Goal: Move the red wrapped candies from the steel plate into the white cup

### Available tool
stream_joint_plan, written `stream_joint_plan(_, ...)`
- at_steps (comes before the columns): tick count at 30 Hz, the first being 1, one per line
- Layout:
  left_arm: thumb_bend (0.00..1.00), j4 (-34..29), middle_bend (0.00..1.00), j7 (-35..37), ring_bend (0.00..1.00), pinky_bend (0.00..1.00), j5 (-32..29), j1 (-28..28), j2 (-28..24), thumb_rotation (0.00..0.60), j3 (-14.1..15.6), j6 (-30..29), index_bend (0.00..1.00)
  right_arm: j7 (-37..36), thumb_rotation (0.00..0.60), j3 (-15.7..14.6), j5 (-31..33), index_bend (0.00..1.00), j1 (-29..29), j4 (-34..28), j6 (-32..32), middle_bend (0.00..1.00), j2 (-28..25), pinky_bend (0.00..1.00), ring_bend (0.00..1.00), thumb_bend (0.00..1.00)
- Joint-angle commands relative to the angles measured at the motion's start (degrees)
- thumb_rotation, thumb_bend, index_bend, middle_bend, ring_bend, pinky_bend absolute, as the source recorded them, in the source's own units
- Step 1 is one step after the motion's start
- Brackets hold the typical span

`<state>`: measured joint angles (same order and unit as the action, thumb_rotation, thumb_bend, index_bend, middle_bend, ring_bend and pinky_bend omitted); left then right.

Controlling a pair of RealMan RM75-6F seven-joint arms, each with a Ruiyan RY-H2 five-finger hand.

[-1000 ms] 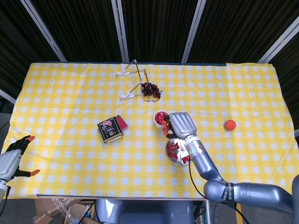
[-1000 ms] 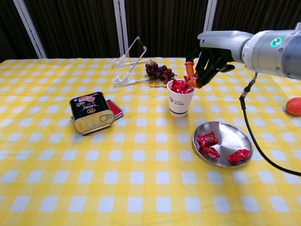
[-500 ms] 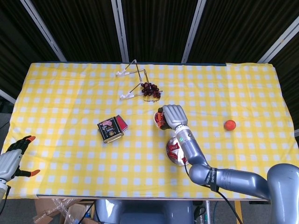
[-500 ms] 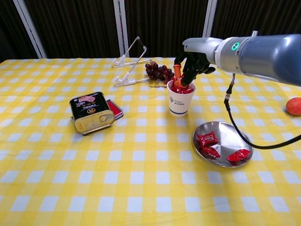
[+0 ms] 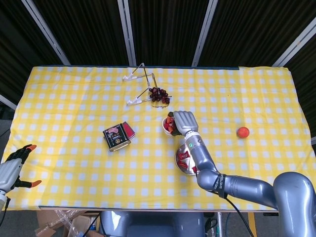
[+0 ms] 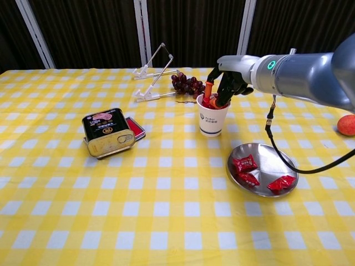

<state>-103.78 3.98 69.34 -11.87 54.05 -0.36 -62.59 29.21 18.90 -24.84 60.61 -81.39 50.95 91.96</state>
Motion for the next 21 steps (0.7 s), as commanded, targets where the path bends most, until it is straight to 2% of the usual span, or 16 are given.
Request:
stream_joint_plan(1,0.09,-0.08,0.00,0.04,0.00,0.00,-0.10,0.05,-0.02,0.600,0.00,-0.04,0.00,-0.23,0.600,-0.04,-1.13,0.41,-0.20,-1.30,1.01,0.81,-0.51,0.93,0.96,0.45)
stream_joint_plan(12,0.09,-0.28,0.00,-0.48,0.00,0.00,-0.03,0.30,0.15,0.600,0.01,-0.80,0.00,-1.19,0.600,0.28,-6.16,0.40,-3.14,-12.88,7.18,0.81,-6.75,0.93,0.96,0.44)
stream_joint_plan(16,0.09,-0.28,0.00,-0.72,0.00,0.00,0.10,0.38,0.26,0.600,0.03,-1.07,0.00,-0.78,0.600,-0.85,-7.17,0.40,-5.21,-17.63,9.52,0.81,-10.33,0.93,0.96,0.44)
stream_joint_plan(21,0.09,-0.23,0.00,-0.99,0.00,0.00,0.33,0.50,0.46,0.600,0.02,-1.52,0.00,0.99,0.600,-4.81,-8.65,0.40,-8.19,-22.14,11.98,0.81,-13.87,0.93,0.96,0.41)
